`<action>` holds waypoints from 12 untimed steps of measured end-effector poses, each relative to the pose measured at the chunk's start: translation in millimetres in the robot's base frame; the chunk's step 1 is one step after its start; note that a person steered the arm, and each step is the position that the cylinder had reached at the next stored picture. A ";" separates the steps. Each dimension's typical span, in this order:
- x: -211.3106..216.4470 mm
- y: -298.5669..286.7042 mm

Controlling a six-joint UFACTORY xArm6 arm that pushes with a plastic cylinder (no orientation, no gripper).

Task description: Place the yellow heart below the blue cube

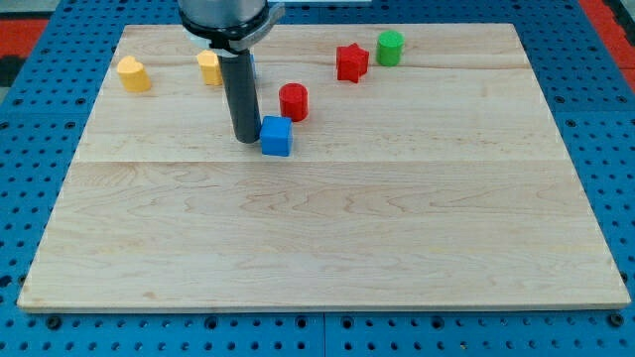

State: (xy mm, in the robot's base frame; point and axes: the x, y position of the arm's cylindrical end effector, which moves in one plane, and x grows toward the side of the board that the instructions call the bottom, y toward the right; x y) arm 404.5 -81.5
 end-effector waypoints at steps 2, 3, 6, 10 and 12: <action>-2.5 -84.5; -35.4 -147.6; -98.0 -205.6; -130.1 -175.0; -57.5 -153.9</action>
State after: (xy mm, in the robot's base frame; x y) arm 347.0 -235.4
